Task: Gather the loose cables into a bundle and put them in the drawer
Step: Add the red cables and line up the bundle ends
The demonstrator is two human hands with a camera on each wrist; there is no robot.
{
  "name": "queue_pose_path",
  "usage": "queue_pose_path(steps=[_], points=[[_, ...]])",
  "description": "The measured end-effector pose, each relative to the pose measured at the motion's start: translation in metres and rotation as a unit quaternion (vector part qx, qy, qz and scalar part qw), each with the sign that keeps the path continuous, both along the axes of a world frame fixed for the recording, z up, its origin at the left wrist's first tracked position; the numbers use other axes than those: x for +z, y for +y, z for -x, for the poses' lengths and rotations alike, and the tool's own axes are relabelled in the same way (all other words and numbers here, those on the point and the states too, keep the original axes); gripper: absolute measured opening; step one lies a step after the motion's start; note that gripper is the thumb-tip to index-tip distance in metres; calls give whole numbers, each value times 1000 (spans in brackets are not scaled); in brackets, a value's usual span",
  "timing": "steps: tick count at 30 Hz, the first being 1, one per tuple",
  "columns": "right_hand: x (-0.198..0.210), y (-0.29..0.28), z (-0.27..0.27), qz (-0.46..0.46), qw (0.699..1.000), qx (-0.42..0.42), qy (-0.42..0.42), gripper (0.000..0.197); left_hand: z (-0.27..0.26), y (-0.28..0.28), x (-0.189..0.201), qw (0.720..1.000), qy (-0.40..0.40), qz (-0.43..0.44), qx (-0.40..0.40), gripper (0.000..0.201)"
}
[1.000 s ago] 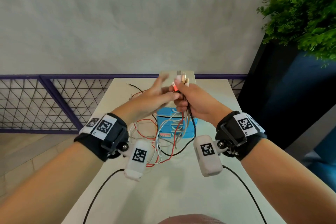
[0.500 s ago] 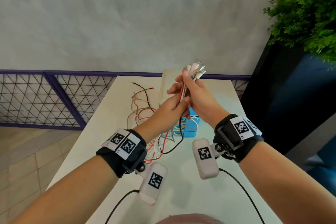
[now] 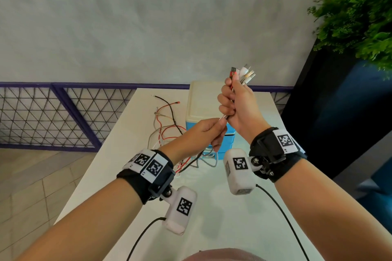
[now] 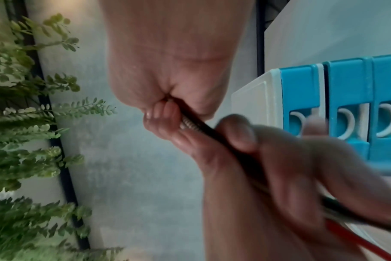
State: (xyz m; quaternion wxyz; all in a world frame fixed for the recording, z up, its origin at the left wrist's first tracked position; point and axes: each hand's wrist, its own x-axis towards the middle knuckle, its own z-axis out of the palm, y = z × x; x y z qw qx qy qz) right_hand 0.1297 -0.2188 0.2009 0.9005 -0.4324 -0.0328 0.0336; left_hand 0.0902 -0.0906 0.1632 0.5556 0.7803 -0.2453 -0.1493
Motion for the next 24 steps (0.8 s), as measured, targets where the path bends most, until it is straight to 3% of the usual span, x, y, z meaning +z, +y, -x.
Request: queue_pose_path(steps=[4,8,13,21,24], points=[[1,-11,-6,-8,1000,-5,11,35,1,3,-3,991,116,39,-50,53],[1,-19,-6,19,999,24,13,35,-1,7,-1,977,168,-33,-128,62],[4,-30,-6,35,998,53,9,32,-2,18,-1,971,111,-149,-153,59],[9,-42,-9,58,996,59,39,31,-21,41,-3,980,28,-192,-48,45],[13,-42,-6,81,988,123,36,30,-25,40,-5,973,-45,-226,-22,41]])
